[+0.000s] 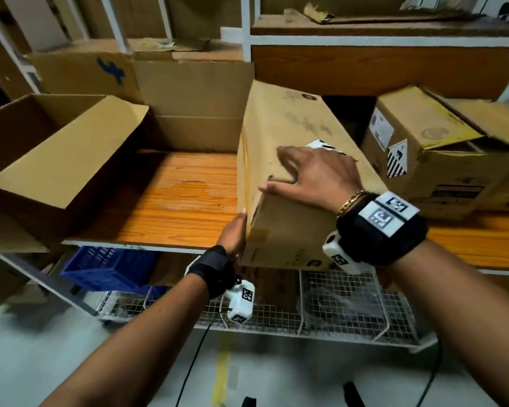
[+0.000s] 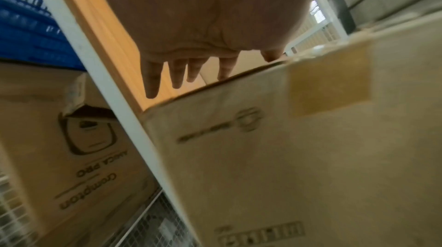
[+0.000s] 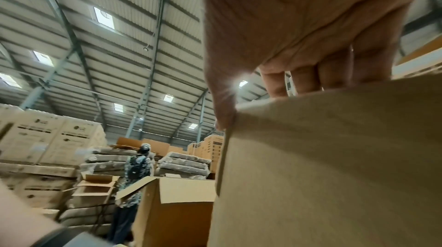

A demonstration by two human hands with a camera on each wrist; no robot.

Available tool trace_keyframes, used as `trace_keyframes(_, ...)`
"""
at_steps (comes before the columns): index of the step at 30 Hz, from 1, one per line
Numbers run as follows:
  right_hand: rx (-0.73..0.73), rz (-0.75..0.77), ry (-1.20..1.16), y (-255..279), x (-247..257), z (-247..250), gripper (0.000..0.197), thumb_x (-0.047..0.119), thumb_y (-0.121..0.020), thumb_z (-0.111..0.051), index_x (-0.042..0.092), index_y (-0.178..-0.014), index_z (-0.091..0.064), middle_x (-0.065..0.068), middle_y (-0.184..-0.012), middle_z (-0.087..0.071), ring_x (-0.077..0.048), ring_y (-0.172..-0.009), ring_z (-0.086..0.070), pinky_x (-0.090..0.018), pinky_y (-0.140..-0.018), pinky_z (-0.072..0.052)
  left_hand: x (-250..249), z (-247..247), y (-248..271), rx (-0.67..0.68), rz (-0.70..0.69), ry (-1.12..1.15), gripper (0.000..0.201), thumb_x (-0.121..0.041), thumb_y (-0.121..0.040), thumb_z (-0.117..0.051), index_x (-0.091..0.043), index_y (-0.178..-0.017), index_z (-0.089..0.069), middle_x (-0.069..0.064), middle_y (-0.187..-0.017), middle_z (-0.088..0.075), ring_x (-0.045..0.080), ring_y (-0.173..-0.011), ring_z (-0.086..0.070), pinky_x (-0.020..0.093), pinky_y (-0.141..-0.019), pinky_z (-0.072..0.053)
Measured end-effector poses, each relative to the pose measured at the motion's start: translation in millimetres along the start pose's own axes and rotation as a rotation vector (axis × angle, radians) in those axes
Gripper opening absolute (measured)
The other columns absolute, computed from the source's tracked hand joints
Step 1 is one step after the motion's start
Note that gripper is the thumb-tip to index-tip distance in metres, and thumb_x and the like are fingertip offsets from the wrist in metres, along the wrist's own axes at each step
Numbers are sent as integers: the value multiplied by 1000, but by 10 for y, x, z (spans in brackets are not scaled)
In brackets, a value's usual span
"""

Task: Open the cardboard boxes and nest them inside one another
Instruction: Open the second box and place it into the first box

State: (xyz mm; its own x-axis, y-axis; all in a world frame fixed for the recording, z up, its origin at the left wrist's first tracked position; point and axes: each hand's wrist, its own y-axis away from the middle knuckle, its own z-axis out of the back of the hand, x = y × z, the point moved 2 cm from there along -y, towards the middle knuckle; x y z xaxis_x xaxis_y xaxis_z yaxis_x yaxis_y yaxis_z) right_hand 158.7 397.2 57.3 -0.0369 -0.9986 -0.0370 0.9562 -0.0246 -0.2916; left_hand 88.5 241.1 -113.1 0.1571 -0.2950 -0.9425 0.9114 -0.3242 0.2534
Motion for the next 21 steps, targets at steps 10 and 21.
trace_keyframes(10,40,48,-269,-62,77,-358,63,72,-90,-38,34,-139,-50,11,-147,-48,-16,-129,-49,-37,-99,-42,-793,289,156,-114,-322,21,79,-63,-83,-56,-31,-150,-30,-15,-148,-41,3,-130,-43,30,-109,-35)
trace_keyframes(21,3,-460,-1019,285,-1072,-856,83,70,-79,-62,41,-151,-33,8,-157,-36,-15,-139,-38,-47,-115,-35,-1022,144,-67,-147,-266,-519,89,-75,-72,-45,-37,-150,-25,-1,-152,-41,23,-136,-42,41,-112,-34)
